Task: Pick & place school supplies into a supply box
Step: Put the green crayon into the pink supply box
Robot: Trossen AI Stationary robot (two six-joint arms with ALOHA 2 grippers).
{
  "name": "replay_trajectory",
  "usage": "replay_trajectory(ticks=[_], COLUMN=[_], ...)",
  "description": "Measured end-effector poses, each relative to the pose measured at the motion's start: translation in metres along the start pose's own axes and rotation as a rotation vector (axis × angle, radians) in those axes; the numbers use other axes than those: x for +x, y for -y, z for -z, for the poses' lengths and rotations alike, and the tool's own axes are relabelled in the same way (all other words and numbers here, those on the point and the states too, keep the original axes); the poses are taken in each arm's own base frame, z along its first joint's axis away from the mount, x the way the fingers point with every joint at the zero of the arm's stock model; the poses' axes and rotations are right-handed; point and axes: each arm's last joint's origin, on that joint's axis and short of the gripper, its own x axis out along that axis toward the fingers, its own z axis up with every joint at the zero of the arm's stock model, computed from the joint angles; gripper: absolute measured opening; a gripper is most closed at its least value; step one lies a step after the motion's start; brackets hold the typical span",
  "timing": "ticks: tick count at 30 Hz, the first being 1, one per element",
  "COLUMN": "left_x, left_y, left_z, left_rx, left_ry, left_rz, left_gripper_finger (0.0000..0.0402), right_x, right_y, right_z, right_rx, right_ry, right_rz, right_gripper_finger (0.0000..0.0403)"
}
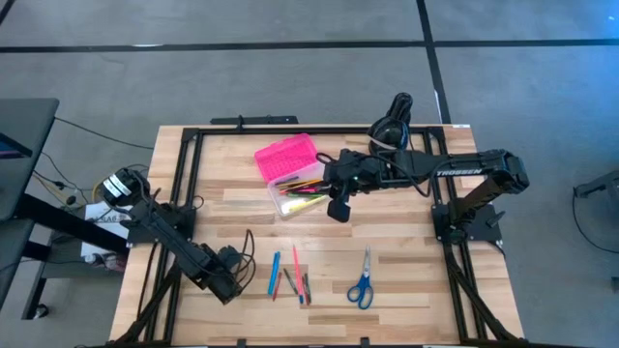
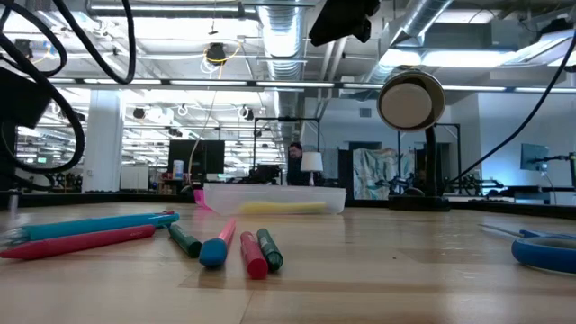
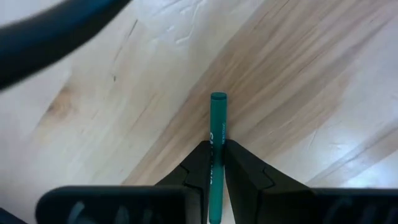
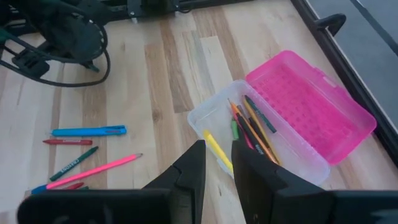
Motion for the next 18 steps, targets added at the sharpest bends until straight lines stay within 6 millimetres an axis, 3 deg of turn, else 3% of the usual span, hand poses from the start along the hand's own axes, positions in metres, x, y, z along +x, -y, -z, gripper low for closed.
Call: replay_trajectory(ticks=[9, 11, 18], left_x=[-0.007, -0.01, -0.035], left_y=[-0.003, -0.007, -0.014], left_z=[0.0, -0.003, -0.019], left_rx=[0.026, 0.024, -0.022], left_ry=[0.013, 0.095, 0.211], left_rz=[0.023, 0.011, 0.107], left_gripper_finger=[0.0031, 0.0031, 0.0031], right_x=[-0.002, -0.002, -0.003], right_y=[-0.011, -0.014, -0.022], right_z=[0.001, 0.001, 0.0], right_rx=[-0.002, -0.002, 0.021], right_ry=[0.0, 0.003, 0.027], right_rz=[-0.025, -0.032, -0.051], right_gripper_finger=[0.0071, 0.0071, 0.0071])
